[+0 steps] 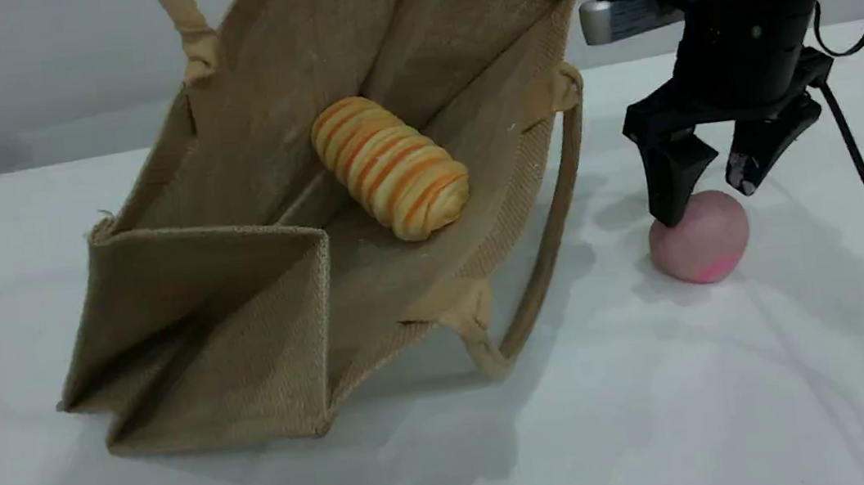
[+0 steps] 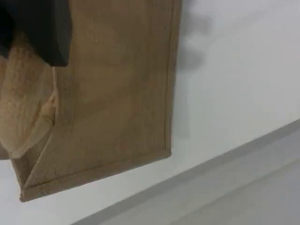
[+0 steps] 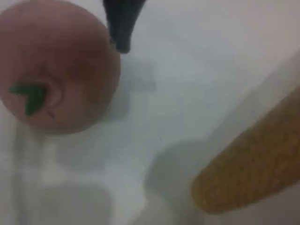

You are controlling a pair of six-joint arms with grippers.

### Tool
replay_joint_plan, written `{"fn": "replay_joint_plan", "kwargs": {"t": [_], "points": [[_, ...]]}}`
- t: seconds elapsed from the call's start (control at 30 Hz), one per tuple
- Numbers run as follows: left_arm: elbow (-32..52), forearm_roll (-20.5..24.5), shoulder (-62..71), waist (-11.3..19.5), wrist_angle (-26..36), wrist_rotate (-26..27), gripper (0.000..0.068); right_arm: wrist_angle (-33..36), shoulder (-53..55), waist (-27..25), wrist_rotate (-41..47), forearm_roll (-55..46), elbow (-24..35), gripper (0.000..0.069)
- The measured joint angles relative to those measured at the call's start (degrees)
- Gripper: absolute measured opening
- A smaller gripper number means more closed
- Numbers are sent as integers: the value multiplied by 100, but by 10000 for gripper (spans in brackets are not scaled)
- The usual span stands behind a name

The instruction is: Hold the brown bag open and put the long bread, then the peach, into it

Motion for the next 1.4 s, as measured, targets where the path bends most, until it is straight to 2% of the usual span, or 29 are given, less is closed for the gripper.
{"fn": "replay_joint_plan", "kwargs": {"t": [0.17,0.27,0.4,0.53,0.6,0.8,1.0,1.2,1.4], "points": [[0,0,0,0,0,0,92,-23,162,0,0,0,-5,518],[0,0,0,0,0,0,92,-6,177,0,6,-5,-5,461],[0,5,0,0,0,0,92,118,177,0,18,-56,-5,298],[0,5,0,0,0,0,92,354,170,0,24,-291,-5,83],[0,5,0,0,0,0,92,493,128,0,84,-460,-5,33],[0,5,0,0,0,0,92,849,-262,-5,355,-971,-5,21],[0,5,0,0,0,0,92,977,-1072,-5,350,-899,34,20],[0,5,0,0,0,0,92,977,-2057,0,163,-360,359,20],[0,5,0,0,0,0,92,547,-3160,0,-598,510,1023,20]]}}
